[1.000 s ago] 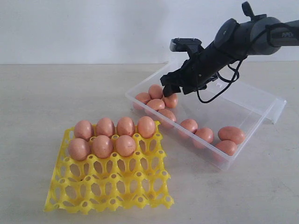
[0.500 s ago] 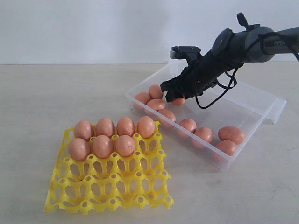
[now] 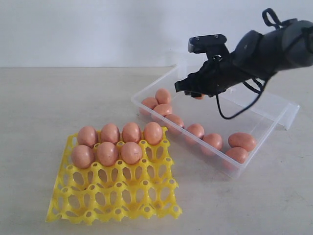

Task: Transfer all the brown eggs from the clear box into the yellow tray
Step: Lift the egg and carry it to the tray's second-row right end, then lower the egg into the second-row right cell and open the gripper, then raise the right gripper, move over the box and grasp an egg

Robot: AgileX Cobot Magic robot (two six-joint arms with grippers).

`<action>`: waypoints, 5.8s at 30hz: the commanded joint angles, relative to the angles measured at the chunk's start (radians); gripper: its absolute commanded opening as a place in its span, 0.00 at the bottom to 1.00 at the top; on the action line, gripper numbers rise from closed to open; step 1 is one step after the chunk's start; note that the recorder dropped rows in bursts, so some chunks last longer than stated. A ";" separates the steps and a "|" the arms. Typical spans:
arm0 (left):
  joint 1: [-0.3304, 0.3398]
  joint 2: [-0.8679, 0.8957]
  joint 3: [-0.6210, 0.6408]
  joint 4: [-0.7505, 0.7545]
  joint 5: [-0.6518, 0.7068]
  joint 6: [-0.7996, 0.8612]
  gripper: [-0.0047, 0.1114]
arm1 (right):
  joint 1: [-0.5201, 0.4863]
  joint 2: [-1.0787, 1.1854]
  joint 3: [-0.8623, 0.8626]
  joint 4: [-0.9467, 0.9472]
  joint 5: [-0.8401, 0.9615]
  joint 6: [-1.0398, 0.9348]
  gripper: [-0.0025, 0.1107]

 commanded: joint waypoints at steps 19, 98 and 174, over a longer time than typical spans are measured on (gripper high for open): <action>-0.004 -0.003 0.004 0.001 -0.004 0.001 0.08 | 0.359 -0.314 0.647 -1.101 -0.900 1.102 0.02; -0.004 -0.003 0.004 0.001 -0.004 0.001 0.08 | 0.160 -0.124 0.519 -1.366 -0.835 1.200 0.50; -0.004 -0.003 0.004 0.001 -0.004 0.001 0.08 | 0.034 0.210 -0.642 -0.298 0.990 0.167 0.46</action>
